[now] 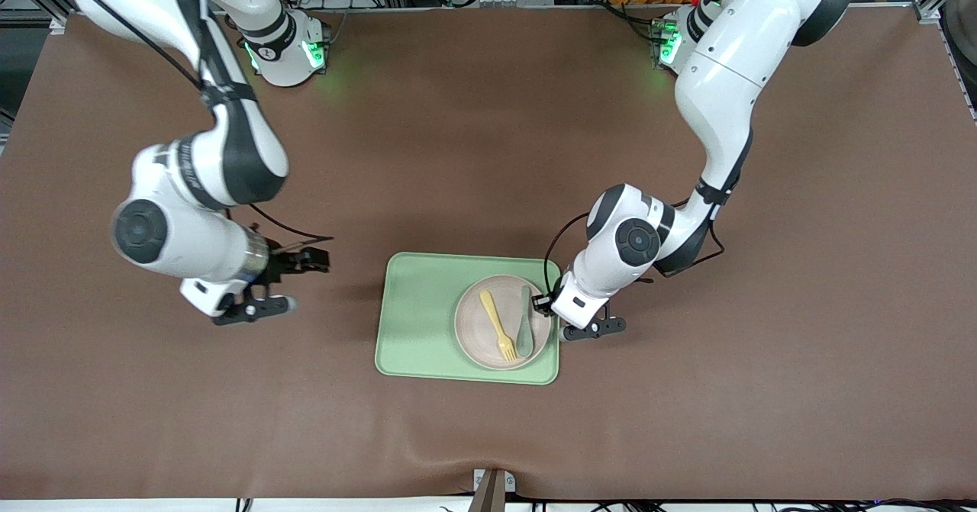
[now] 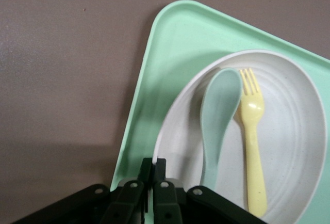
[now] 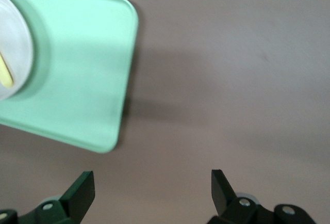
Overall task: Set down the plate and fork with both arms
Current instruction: 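Release the plate with the left gripper while the right gripper moves over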
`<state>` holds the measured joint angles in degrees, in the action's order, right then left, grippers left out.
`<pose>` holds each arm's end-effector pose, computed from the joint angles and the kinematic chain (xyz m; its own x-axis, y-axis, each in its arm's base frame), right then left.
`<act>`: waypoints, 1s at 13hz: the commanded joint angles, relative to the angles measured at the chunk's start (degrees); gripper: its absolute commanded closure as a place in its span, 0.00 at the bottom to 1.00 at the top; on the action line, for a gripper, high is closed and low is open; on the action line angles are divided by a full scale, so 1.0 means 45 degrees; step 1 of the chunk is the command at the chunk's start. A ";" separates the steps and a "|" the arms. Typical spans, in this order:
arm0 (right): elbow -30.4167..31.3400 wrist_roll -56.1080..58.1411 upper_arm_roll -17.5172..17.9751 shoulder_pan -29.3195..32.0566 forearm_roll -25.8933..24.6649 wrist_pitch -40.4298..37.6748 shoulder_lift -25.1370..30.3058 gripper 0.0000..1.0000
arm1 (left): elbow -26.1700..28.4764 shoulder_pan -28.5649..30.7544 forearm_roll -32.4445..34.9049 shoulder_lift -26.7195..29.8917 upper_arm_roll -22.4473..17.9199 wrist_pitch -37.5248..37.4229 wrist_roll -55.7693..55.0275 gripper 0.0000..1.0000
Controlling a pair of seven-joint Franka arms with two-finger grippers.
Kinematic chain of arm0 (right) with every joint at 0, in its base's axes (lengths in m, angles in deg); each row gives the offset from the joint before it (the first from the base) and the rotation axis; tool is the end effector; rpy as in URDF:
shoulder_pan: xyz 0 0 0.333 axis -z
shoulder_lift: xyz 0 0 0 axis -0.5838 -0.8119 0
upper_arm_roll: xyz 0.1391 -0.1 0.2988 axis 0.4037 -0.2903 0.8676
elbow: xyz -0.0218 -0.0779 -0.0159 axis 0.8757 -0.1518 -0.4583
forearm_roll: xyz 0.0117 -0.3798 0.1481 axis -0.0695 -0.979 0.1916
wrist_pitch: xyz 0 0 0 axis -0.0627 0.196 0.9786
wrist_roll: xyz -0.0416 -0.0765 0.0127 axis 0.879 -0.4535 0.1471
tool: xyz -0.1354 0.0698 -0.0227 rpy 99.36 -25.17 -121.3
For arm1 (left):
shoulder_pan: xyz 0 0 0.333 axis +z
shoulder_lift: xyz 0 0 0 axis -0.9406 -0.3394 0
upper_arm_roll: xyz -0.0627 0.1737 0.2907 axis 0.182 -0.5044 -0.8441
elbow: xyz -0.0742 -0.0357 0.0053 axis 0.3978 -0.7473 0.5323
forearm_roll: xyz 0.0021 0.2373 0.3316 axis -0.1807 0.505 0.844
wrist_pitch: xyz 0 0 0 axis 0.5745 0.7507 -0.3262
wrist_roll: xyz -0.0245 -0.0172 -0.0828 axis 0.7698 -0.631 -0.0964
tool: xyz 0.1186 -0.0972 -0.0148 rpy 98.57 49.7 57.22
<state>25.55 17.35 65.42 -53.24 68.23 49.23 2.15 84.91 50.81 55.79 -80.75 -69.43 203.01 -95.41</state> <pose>0.6715 0.2115 0.3261 0.9772 0.2035 -0.0614 0.1929 -0.9703 -0.1461 0.6723 -0.3997 0.1700 0.9765 0.2117 0.0410 0.1892 -0.9323 0.3083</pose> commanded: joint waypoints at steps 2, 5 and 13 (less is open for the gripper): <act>-0.0652 -0.0486 -0.0099 -0.1005 0.0197 0.1656 -0.1290 0.00 | -0.0373 -0.0077 -0.0033 0.0365 -0.0084 -0.0018 -0.0177 0.00; -0.1081 -0.0370 -0.0099 -0.2429 0.0080 0.3451 -0.1994 0.00 | -0.0354 0.0138 -0.0032 0.1865 -0.0103 -0.1863 -0.0158 0.00; -0.3385 0.0310 -0.0139 -0.4349 -0.0232 0.7749 -0.5059 0.00 | -0.0373 0.2362 0.0007 0.6729 -0.0084 -0.8585 -0.0001 0.00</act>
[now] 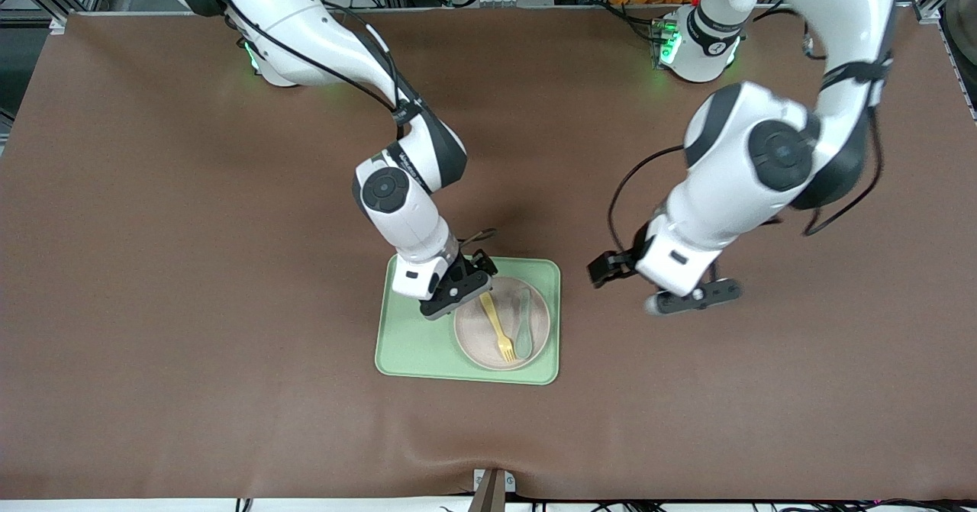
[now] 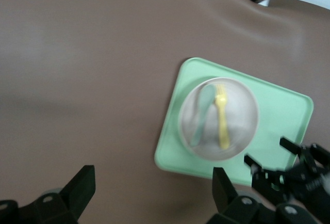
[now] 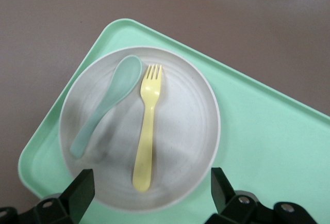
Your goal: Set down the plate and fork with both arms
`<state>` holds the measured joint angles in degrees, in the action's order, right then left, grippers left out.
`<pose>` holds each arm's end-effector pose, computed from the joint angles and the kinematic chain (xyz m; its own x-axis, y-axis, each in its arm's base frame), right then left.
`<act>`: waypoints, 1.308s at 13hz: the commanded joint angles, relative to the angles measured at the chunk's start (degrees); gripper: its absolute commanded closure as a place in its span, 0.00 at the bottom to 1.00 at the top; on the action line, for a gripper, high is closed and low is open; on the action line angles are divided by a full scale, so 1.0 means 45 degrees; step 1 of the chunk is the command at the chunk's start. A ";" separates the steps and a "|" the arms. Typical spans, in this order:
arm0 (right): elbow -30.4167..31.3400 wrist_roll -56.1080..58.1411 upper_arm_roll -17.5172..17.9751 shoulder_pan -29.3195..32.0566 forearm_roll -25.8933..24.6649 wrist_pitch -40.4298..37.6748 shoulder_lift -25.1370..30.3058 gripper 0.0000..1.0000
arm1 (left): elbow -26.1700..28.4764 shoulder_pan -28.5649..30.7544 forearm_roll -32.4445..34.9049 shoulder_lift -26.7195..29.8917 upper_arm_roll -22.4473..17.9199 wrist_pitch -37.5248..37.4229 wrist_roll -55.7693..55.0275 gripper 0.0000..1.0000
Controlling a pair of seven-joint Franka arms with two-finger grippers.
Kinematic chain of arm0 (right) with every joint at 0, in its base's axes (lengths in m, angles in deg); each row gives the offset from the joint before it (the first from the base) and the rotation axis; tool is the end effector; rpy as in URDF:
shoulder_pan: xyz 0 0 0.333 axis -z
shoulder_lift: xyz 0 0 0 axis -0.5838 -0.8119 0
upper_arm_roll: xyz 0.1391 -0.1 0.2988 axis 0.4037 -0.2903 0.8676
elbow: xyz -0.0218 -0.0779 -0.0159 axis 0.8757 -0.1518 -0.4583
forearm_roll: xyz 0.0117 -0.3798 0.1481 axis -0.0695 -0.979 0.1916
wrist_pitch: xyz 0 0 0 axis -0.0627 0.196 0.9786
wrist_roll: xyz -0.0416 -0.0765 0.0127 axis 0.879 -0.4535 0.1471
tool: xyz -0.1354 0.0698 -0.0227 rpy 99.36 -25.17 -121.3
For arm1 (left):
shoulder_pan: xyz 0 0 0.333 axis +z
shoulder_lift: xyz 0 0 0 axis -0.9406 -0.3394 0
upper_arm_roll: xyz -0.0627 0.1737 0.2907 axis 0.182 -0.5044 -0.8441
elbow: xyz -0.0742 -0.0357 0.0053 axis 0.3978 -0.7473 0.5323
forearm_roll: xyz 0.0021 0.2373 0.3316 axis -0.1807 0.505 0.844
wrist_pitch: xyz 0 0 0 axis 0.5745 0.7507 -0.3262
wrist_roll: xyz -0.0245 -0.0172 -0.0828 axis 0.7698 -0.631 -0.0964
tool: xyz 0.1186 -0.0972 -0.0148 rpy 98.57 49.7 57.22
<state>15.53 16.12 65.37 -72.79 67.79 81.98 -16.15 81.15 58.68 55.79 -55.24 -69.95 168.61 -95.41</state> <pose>0.6597 0.4750 0.2303 0.8394 0.4136 0.3526 0.4798 -0.8686 -0.1235 0.6642 -0.2855 0.4684 0.9690 0.2465 0.0178 0.2380 -0.9500 0.2020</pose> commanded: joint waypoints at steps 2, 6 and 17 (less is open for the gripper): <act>-0.1181 0.2281 -0.0126 -0.0022 -0.0213 0.1490 -0.1502 0.00 | 0.0462 0.1550 0.0005 0.2192 0.0033 -0.2094 -0.0002 0.00; -0.1317 0.2700 -0.0106 -0.0236 -0.0193 0.1630 -0.2088 0.00 | 0.0481 0.2958 0.0025 0.3640 -0.0006 -0.4204 0.1593 0.00; -0.1376 0.2739 -0.0126 -0.0433 -0.0232 0.2724 -0.2754 0.00 | 0.0638 0.1848 0.0923 0.5635 -0.3893 -0.6612 0.6346 0.00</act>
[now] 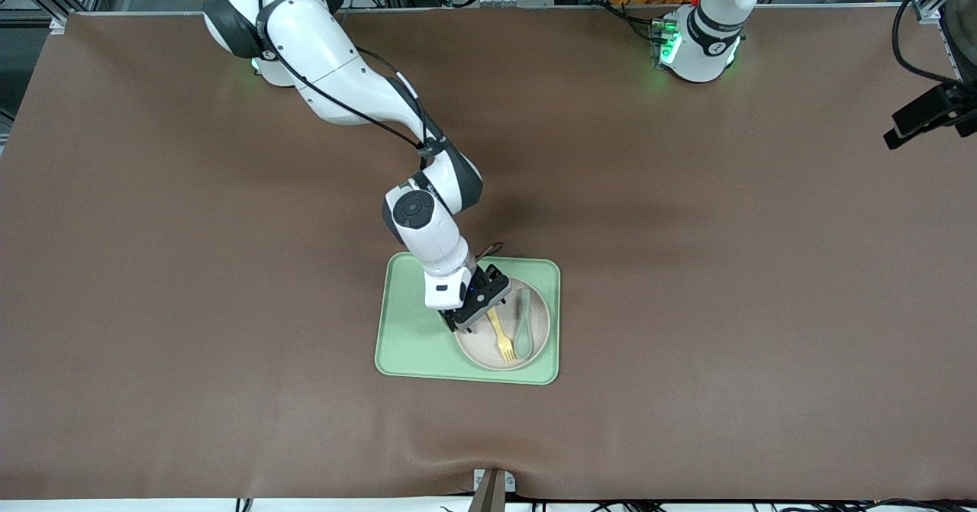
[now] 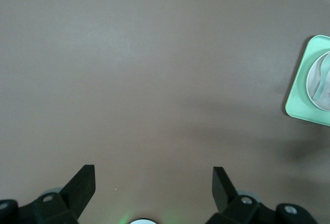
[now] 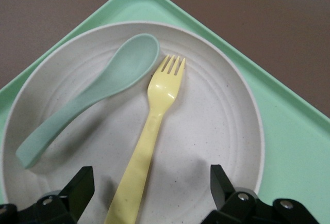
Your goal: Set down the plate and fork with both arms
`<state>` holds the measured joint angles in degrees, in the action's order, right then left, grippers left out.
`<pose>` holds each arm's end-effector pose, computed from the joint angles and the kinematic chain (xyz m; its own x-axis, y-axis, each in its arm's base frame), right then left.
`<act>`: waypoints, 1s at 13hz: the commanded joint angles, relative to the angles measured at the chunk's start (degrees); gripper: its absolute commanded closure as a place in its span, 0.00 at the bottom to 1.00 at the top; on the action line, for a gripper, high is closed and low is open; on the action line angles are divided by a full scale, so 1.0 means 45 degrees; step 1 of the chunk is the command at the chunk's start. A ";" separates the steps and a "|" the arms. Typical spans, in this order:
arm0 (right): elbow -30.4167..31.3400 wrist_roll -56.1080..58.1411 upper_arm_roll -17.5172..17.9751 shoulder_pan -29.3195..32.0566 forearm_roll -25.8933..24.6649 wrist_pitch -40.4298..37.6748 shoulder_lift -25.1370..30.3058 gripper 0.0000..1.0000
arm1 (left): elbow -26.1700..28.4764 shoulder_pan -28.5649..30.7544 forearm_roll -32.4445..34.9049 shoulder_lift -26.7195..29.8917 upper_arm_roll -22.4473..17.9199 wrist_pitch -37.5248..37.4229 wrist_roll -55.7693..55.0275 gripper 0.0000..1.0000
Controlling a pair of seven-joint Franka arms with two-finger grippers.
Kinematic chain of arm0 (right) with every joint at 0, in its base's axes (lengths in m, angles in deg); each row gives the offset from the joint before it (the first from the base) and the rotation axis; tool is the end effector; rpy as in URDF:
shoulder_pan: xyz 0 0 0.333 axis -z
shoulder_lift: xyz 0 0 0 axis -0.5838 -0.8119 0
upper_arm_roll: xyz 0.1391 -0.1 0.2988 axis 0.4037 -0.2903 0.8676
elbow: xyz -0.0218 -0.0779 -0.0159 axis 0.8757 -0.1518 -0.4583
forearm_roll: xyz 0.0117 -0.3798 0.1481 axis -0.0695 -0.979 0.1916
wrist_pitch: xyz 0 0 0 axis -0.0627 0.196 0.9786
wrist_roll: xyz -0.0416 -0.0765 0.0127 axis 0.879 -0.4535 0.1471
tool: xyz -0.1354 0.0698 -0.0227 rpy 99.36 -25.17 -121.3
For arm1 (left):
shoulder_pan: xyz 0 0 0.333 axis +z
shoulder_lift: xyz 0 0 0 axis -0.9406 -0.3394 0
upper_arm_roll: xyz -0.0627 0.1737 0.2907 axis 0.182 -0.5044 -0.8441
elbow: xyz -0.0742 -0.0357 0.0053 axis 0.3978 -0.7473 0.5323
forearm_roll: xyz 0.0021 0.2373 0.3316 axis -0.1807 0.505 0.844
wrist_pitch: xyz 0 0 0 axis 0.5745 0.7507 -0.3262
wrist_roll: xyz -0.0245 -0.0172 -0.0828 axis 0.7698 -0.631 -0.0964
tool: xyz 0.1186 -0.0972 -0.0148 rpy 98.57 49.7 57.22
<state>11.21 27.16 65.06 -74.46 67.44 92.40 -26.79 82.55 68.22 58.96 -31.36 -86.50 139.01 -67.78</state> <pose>0.6616 0.4966 0.1412 0.6947 0.5751 0.4321 0.6440 -0.7648 -0.0175 0.5471 0.0126 0.6665 0.9846 0.1746 0.0022 0.1746 -0.9846 0.0127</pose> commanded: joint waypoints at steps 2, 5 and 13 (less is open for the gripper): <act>-0.0396 0.0285 -0.0057 -0.0081 -0.0135 0.0408 -0.0448 0.00 | 0.0288 -0.0293 0.0259 0.0311 -0.0196 0.0081 0.0206 0.00; -0.0318 0.0266 -0.0037 -0.0197 -0.0135 0.0408 -0.0507 0.00 | 0.0327 -0.0293 0.0278 0.0291 -0.0118 0.0082 0.0206 0.00; -0.0298 0.0305 -0.0057 -0.0276 -0.0233 0.0388 -0.0410 1.00 | 0.0307 -0.0293 0.0240 0.0232 -0.0098 0.0258 0.0225 0.00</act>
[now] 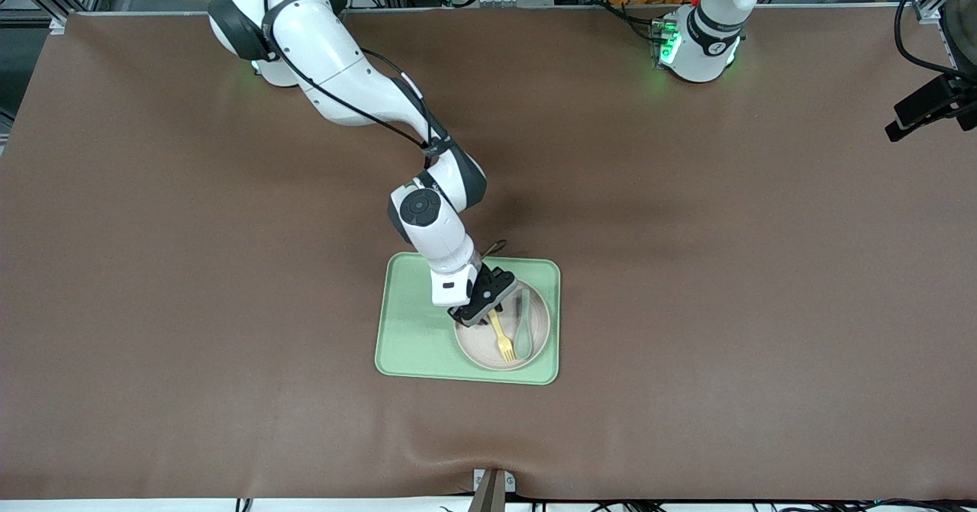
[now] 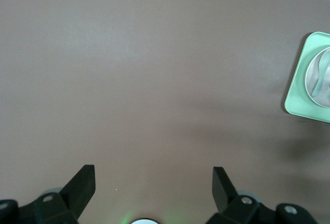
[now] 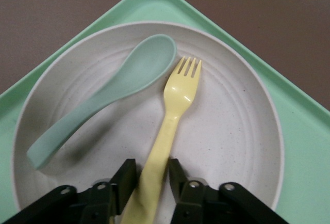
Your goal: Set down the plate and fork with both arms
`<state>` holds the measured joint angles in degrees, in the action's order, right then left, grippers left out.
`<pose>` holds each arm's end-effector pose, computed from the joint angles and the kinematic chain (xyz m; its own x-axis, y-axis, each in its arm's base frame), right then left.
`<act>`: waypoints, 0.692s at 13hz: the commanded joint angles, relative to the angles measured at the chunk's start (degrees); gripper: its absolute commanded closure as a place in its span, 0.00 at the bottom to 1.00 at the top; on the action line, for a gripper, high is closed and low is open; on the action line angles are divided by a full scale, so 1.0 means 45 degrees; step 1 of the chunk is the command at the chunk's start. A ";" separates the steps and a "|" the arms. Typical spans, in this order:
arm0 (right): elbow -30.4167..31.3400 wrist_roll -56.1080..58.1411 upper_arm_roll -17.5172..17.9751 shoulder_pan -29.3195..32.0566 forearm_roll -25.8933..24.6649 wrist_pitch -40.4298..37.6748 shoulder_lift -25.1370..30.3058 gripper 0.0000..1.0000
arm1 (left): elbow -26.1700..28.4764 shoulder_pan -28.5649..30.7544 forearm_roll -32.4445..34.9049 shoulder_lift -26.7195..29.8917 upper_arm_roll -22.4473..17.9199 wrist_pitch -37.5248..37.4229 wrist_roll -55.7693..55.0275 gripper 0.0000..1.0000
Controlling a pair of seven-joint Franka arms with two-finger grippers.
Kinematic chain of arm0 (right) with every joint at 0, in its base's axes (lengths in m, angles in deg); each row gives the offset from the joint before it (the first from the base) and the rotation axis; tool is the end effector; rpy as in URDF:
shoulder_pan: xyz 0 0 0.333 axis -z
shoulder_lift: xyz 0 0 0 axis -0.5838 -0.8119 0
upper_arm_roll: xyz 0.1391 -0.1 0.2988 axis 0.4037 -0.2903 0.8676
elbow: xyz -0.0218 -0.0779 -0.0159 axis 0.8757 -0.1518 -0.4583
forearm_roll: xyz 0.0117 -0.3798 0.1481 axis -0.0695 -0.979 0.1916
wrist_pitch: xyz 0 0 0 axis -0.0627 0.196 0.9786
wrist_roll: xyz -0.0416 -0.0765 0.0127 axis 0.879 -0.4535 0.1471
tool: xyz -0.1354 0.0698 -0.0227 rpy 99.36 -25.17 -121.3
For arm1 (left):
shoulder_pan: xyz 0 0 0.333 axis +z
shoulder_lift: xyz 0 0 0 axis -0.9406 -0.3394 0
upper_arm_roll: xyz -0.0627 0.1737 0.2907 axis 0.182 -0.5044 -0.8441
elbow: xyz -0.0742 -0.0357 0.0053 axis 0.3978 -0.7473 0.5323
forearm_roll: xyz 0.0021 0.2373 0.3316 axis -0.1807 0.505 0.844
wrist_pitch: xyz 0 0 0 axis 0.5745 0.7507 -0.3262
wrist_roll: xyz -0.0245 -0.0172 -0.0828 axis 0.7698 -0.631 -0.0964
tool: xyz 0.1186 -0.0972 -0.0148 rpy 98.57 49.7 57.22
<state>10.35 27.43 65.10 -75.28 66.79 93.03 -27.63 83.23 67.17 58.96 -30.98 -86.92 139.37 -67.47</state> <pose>0.6563 0.5084 0.1381 0.6725 0.5938 0.4417 0.6640 -0.7477 -0.0057 0.5458 0.0068 0.6651 0.9874 0.1585 0.0032 0.1584 -0.9873 0.0134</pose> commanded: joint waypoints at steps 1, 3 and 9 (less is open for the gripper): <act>-0.0108 0.0244 -0.0066 -0.0115 -0.0088 0.0248 -0.0164 1.00 | 0.0138 -0.0059 0.0259 0.0146 -0.0006 0.0178 0.0215 0.00; -0.0108 0.0186 -0.0066 -0.0115 -0.0069 0.0229 0.0069 1.00 | 0.0137 -0.0117 0.0414 0.0127 -0.0006 0.0217 0.0293 0.00; 0.0146 -0.0086 -0.0086 0.0411 0.0146 -0.1757 0.1357 1.00 | 0.0157 -0.0215 0.0630 0.0029 0.0189 0.0373 0.0293 0.00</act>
<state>9.54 27.28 64.34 -74.78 66.97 89.64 -25.35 83.39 66.57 60.33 -31.10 -86.08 140.26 -67.01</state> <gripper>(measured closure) 0.797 0.000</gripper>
